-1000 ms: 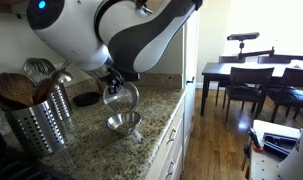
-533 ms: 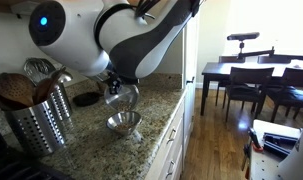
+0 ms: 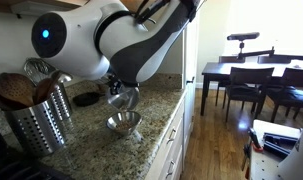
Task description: Take the bowl on the right and pour the beans into the bowl on the left
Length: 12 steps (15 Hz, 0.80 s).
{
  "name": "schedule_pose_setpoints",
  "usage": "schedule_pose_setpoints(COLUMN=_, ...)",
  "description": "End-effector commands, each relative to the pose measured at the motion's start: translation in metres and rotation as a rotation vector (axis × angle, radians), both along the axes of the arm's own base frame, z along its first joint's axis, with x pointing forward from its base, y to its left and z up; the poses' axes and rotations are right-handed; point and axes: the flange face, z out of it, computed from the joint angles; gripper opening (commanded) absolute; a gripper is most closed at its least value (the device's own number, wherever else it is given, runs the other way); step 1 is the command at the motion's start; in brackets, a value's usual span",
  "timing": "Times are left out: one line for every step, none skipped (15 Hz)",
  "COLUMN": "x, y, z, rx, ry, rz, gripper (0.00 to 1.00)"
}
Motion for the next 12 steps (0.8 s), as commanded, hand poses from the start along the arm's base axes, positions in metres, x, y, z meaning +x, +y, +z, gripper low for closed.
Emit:
schedule_pose_setpoints(x=0.0, y=0.002, z=0.002, rx=-0.04, ry=-0.057, rz=-0.017, gripper=0.08)
schedule_pose_setpoints(x=0.0, y=0.001, z=0.001, rx=-0.042, ry=-0.059, rz=-0.019, gripper=0.08)
schedule_pose_setpoints(x=0.007, y=-0.005, z=0.005, rx=-0.043, ry=-0.048, rz=-0.022, gripper=0.08)
schedule_pose_setpoints(x=0.008, y=-0.006, z=0.006, rx=-0.044, ry=-0.039, rz=-0.024, gripper=0.09)
schedule_pose_setpoints(x=0.009, y=-0.007, z=0.006, rx=-0.042, ry=-0.032, rz=-0.028, gripper=0.08)
schedule_pose_setpoints(x=0.01, y=-0.007, z=0.007, rx=-0.042, ry=-0.027, rz=-0.031, gripper=0.08)
schedule_pose_setpoints(x=0.011, y=-0.008, z=0.008, rx=-0.043, ry=-0.03, rz=-0.034, gripper=0.08)
schedule_pose_setpoints(x=0.012, y=-0.008, z=0.009, rx=-0.043, ry=-0.031, rz=-0.036, gripper=0.08)
schedule_pose_setpoints(x=0.012, y=-0.008, z=0.009, rx=-0.039, ry=-0.019, rz=-0.036, gripper=0.08)
schedule_pose_setpoints(x=0.013, y=-0.008, z=0.009, rx=-0.039, ry=-0.017, rz=-0.035, gripper=0.08)
schedule_pose_setpoints(x=0.012, y=-0.007, z=0.009, rx=-0.034, ry=0.001, rz=-0.033, gripper=0.08)
schedule_pose_setpoints(x=0.012, y=-0.007, z=0.008, rx=-0.033, ry=0.011, rz=-0.034, gripper=0.08)
